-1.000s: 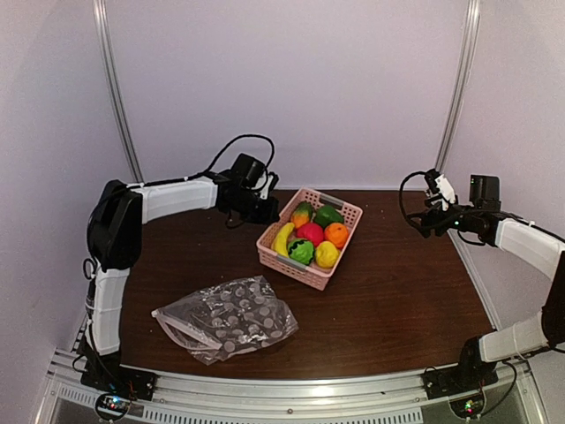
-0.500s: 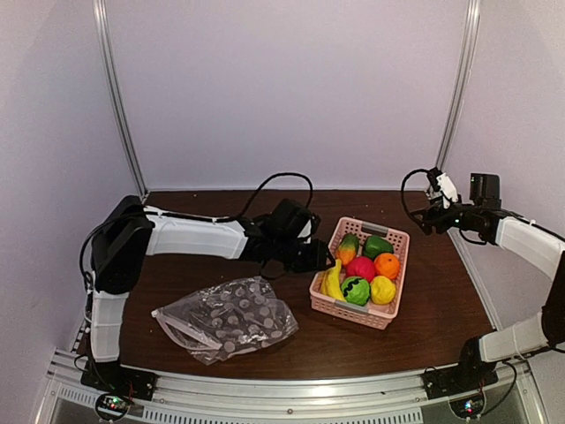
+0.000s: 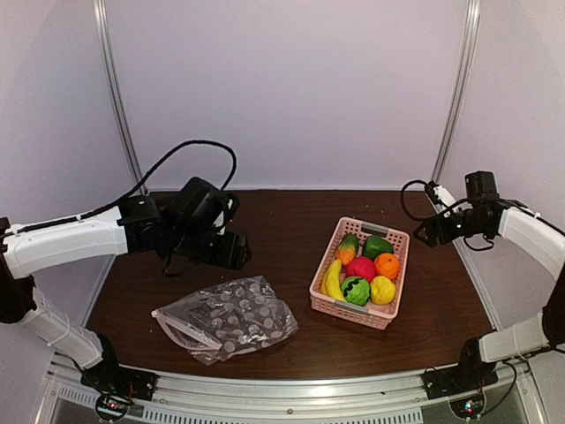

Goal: Place the food in the zip-top bag and seal the zipper
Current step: Adjust the bin at the center of the board.

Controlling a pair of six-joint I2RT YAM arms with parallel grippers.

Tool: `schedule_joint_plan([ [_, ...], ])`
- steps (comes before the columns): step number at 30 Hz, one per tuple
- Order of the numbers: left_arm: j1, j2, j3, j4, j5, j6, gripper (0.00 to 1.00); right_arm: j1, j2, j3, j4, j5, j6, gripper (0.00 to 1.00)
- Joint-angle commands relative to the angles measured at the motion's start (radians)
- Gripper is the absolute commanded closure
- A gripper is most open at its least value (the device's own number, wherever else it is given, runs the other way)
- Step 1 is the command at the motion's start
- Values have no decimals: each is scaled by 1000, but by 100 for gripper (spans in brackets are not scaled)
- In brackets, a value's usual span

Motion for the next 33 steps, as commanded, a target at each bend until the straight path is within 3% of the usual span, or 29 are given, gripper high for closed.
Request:
schedule_joint_plan([
  [1, 2, -99, -160, -172, -30, -96, 30, 26, 73, -45, -75, 52, 21, 19],
  [8, 2, -263, -396, -139, 98, -175, 23, 91, 287, 17, -48, 33, 87, 32],
  [12, 2, -272, -439, -139, 141, -193, 21, 93, 431, 136, -39, -28, 127, 42],
  [19, 2, -303, -520, -76, 184, -246, 21, 94, 561, 332, 26, 72, 173, 48],
  [23, -9, -372, -549, -15, 225, -213, 21, 92, 523, 333, -22, 51, 135, 41],
  [28, -28, -539, -451, -69, 175, -37, 27, 93, 381, 271, -43, 35, 52, 32],
  [33, -43, -460, -373, -215, 253, 76, 37, 93, 275, 189, -34, -39, 22, 32],
])
